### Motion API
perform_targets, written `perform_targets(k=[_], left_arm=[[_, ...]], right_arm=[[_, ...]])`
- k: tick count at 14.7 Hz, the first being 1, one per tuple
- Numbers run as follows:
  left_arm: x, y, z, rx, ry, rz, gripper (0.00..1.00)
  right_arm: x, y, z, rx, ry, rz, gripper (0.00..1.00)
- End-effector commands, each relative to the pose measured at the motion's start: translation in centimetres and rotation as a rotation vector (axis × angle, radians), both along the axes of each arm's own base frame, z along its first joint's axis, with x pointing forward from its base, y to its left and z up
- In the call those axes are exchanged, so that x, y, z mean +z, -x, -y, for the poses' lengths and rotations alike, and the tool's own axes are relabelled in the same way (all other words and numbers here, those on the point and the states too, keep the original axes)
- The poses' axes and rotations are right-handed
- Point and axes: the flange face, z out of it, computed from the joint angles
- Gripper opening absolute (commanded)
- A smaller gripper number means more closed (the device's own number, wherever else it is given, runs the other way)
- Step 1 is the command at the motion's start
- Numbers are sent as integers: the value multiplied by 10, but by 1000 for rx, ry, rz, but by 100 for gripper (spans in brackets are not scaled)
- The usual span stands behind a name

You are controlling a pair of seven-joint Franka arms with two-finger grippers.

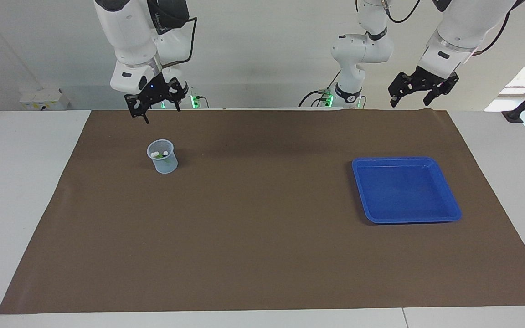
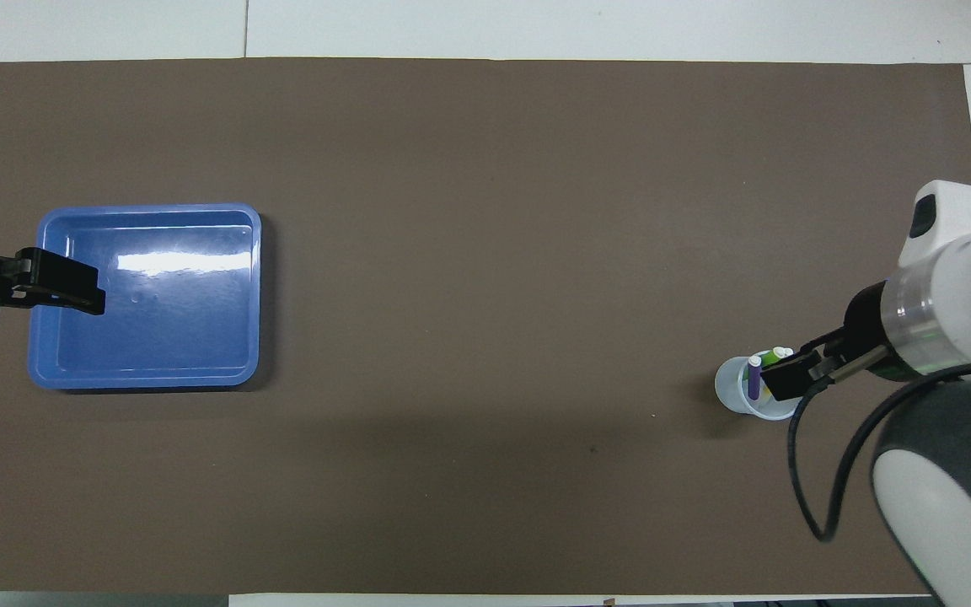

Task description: Transfer and insert pens with both arms

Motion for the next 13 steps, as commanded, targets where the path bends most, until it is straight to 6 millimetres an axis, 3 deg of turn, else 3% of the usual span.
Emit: perform_targets(k=[1,5,6,7,9,11,13], left_arm=[[1,-1,-1,20,12,15,100],[-4,-4,-2,11,-35,17,100],[-4,-3,0,8,-37,17,100],[-5,-3,-1,10,-37,14,100],[-4,-3,0,8,-34,15,100],[-4,-4,2,13,-29,20,100],[-4,-4,2,12,-26,23,100]], right_arm=[[30,-21,45,-74,42,-6,100],[22,-28,52,-125,71,-27,100],[22,-38,58,-136,60,-33,100],[29,-38,59,-138,58,-16,100],[27,-39,46,-169,77,-22,100],[26,-38,55,-249,87,-30,100],[17,-39,82,-299,78,-54,100]])
